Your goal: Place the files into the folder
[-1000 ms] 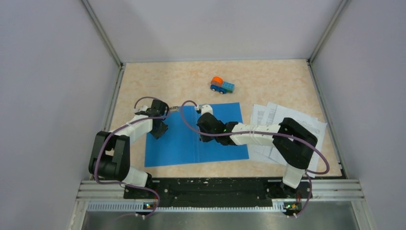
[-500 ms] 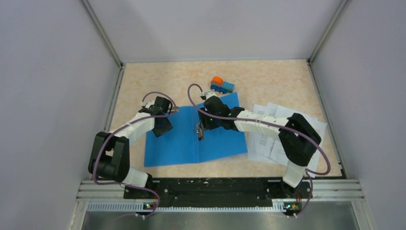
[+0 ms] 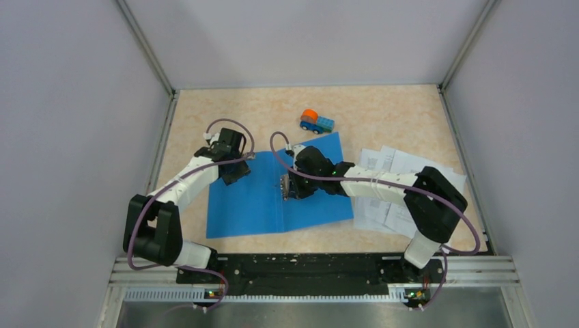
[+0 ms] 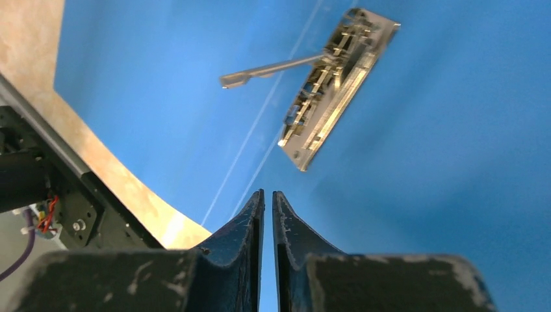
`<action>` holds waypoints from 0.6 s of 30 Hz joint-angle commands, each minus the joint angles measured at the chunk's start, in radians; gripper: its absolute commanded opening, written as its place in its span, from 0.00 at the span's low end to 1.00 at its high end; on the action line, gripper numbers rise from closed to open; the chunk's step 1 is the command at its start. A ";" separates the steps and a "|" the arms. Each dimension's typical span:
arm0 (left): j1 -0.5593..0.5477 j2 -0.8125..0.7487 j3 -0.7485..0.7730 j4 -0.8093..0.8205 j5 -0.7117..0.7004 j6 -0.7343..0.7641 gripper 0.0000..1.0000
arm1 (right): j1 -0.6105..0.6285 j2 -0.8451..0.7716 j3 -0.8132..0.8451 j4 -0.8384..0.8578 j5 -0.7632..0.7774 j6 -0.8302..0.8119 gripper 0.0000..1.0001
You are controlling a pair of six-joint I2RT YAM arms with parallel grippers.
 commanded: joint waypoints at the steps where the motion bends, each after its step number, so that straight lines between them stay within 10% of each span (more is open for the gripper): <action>1: -0.005 -0.025 0.033 -0.016 0.010 0.004 0.49 | 0.033 0.052 0.046 0.094 -0.071 0.014 0.09; 18: -0.002 -0.071 0.044 -0.037 -0.021 0.007 0.49 | 0.046 0.204 0.140 0.259 0.087 0.188 0.12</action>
